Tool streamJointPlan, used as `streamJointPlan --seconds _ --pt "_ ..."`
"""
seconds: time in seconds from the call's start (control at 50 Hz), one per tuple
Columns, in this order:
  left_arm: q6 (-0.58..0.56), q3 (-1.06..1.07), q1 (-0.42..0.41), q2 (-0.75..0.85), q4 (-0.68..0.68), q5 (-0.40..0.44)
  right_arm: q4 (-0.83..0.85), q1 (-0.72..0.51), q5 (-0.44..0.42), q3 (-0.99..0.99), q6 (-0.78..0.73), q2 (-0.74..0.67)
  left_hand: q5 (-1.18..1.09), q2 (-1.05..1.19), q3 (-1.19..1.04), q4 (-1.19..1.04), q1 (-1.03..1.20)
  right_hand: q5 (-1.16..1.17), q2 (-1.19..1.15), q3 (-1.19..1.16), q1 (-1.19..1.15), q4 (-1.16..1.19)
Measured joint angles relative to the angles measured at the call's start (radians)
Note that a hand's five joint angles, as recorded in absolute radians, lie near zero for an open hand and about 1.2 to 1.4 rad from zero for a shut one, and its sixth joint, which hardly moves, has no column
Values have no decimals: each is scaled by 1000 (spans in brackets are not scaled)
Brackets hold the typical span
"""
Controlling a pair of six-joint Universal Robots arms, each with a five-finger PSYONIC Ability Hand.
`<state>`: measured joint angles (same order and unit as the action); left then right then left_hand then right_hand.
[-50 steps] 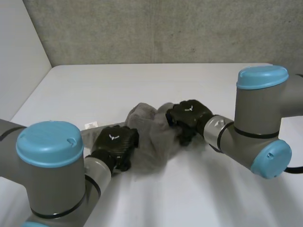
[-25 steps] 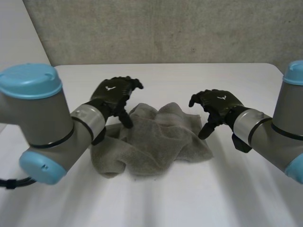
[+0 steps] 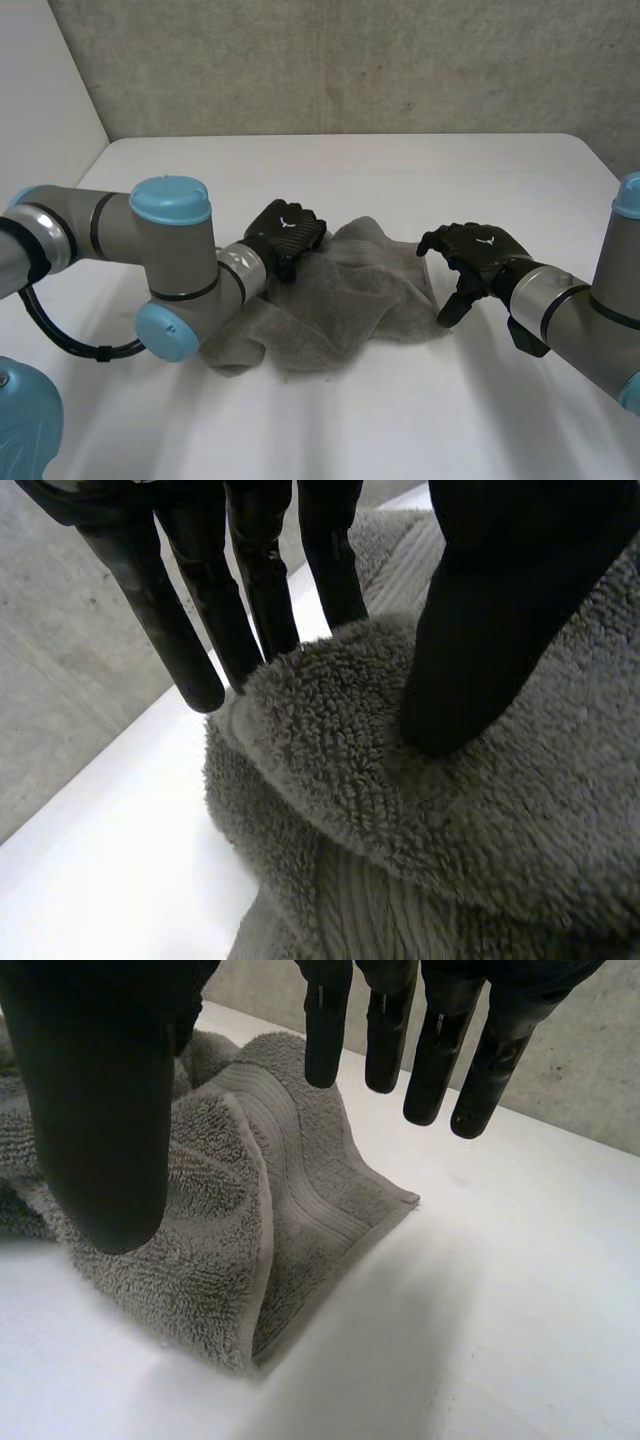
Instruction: Fold the laundry
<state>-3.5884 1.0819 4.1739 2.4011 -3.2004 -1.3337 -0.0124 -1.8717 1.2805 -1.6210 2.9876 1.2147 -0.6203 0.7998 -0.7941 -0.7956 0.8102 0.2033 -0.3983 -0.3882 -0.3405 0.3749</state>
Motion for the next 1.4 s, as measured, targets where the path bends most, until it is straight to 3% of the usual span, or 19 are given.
streamJointPlan --seconds 0.06,0.12,0.18,0.4,0.58,0.64,0.68,0.7,0.72,0.74,0.86,0.94,1.1,1.26,1.4 --pt "-1 2 0 1 0 -4 1 -1 0 4 -1 -11 -91 104 -108 -94 90 -19 18 19 17 -19" --pt "1 9 -1 -12 1 -11 -1 -4 0 17 5 -42 -316 319 -319 -323 300 -76 74 82 66 -71" --pt "3 16 -2 -36 1 -23 -4 -7 1 30 13 -62 -361 375 -374 -379 335 -100 108 117 87 -94" --pt "5 68 -13 -252 4 -182 -50 -14 -5 173 185 -167 -392 412 -412 -418 358 -121 131 137 103 -112" --pt "13 166 -61 -444 4 -203 -96 -35 -95 270 293 -269 -392 414 -415 -421 358 -110 121 125 90 -101" --pt "13 198 -78 -491 2 -203 -96 -62 -108 331 312 -330 -392 414 -415 -421 358 167 -162 -172 -163 186" --pt "12 211 -84 -511 -1 -202 -95 -76 -104 377 314 -365 -392 414 -415 -421 358 433 -486 -464 -443 478" --pt "12 215 -86 -517 -2 -202 -95 -80 -102 392 313 -374 -392 414 -415 -421 358 433 -486 -464 -443 478" --pt "11 218 -88 -524 -6 -202 -94 -86 -95 427 311 -394 -392 414 -415 -421 358 692 -731 -721 -617 738" --pt "10 218 -89 -526 -9 -202 -93 -88 -91 445 308 -401 -392 414 -415 -421 358 724 -758 -758 -624 770" --pt "1 145 -70 -505 -114 -231 -46 -94 -9 621 227 -389 -392 414 -416 -421 359 763 -777 -791 -624 811" --pt "-1 41 -34 -465 -198 -283 107 -98 100 736 58 -267 -392 414 -417 -421 359 763 -777 -792 -624 811" --pt "17 -49 6 -437 -264 -381 259 -122 99 706 -67 -129 -392 414 -417 -421 359 765 -777 -793 -624 812" --pt "89 225 -36 -492 -256 -401 96 -191 42 543 -121 -120 -400 415 -418 -421 359 779 -777 -798 -624 814" --pt "131 608 -115 -517 -253 -400 -78 -203 37 327 -245 -164 -400 415 -418 -421 359 781 -777 -799 -624 818"
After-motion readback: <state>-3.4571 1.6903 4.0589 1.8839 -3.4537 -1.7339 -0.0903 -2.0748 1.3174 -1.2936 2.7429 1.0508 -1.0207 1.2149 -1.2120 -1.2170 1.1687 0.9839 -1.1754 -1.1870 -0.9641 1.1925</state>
